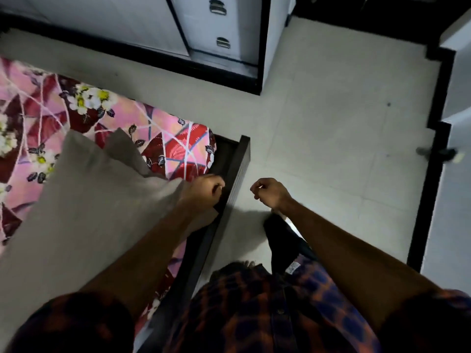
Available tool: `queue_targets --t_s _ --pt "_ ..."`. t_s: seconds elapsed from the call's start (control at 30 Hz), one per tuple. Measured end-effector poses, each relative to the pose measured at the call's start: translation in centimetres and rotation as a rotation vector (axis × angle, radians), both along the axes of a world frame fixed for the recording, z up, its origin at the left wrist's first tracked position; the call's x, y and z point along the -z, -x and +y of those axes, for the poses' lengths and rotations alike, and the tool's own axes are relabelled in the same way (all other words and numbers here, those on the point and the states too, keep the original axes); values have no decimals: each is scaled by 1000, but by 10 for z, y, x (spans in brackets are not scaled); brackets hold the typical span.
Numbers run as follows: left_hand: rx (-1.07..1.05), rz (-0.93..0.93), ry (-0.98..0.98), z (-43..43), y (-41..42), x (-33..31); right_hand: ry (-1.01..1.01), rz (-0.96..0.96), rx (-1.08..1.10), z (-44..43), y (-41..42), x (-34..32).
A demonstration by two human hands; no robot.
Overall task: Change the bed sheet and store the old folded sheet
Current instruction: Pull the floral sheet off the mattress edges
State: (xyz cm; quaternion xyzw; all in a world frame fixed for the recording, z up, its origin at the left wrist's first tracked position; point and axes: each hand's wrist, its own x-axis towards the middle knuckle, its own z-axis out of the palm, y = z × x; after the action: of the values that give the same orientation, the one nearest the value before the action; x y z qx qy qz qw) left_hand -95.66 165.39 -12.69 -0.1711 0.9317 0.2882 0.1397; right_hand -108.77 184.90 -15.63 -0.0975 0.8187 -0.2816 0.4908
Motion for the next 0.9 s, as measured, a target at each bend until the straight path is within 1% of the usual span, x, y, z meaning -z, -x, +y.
queue_targets --t_s 0.13,0.23,0.3,0.4,0.5,0.57,0.63,0.7,0.83,0.9 --pt "-84 -97 47 -25 48 16 11 -27 -103 -38 55 4" --pt "-135 -206 89 -43 78 24 -20 -51 -161 -68 84 8" --pt "-152 -219 102 -61 94 29 -22 -46 -200 -88 98 10" --pt "-166 -225 180 -97 120 43 -18 -79 -248 -122 118 23" --pt "-48 -216 279 -145 148 78 -11 -60 -255 -162 134 50" --pt "44 -261 351 -167 164 92 4 -30 -273 -184 138 61" --pt "91 -322 361 -185 177 117 20 -14 -277 -210 141 83" --pt "132 -364 368 -196 184 141 14 -16 -235 -229 139 106" --pt "206 -380 428 -200 207 150 5 -22 -148 -250 130 138" --pt "250 -356 437 -199 212 147 2 -1 -84 -259 129 147"
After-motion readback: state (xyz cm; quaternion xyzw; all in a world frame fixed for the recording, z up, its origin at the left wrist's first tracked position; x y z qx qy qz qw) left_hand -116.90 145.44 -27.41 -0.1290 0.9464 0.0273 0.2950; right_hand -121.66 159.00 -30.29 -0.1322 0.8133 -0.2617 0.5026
